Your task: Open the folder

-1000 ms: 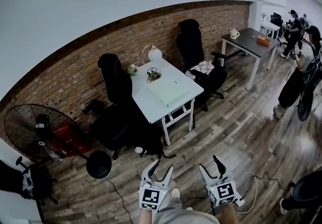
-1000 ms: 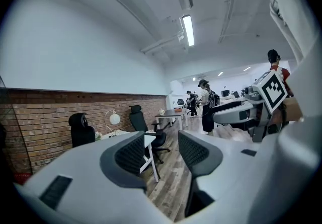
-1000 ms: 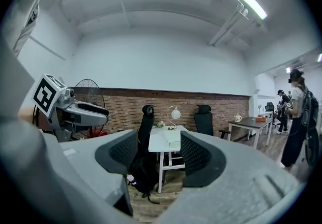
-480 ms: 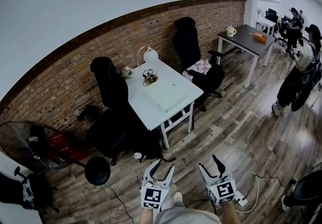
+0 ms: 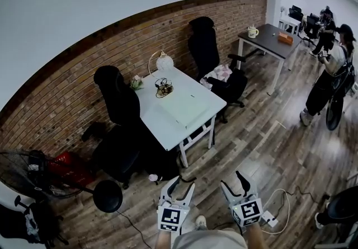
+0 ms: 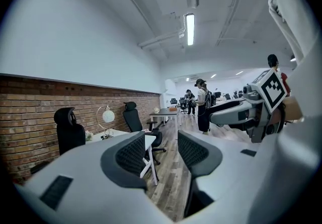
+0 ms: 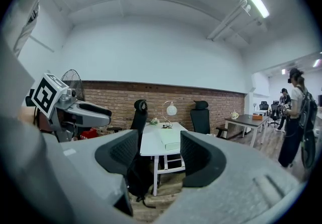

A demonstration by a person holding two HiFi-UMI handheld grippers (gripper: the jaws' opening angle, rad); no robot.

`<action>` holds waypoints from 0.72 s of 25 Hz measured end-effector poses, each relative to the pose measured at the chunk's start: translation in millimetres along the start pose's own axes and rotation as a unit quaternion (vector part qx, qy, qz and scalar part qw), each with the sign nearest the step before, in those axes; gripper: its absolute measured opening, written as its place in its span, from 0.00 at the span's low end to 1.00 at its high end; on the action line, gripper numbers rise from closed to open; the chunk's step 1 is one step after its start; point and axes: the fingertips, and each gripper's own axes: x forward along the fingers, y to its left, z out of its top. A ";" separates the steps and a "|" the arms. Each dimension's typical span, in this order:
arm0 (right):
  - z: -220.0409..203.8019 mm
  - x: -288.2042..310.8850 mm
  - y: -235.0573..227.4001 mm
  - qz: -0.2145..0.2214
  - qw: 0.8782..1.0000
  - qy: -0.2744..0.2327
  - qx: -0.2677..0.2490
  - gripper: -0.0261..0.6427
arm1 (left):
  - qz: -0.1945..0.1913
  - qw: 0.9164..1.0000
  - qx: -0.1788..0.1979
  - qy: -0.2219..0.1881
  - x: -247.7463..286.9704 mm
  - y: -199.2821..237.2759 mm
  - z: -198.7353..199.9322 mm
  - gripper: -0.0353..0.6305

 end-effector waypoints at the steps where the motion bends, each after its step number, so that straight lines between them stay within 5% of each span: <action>1: -0.6 4.5 0.8 -0.004 1.000 0.001 0.002 0.43 | -0.002 1.000 0.000 0.000 2.5 4.5 -1.6 0.35; 18: 6.9 39.8 -10.9 -0.034 0.999 0.006 -0.008 0.43 | -0.030 0.999 0.006 -0.007 41.4 37.0 3.3 0.35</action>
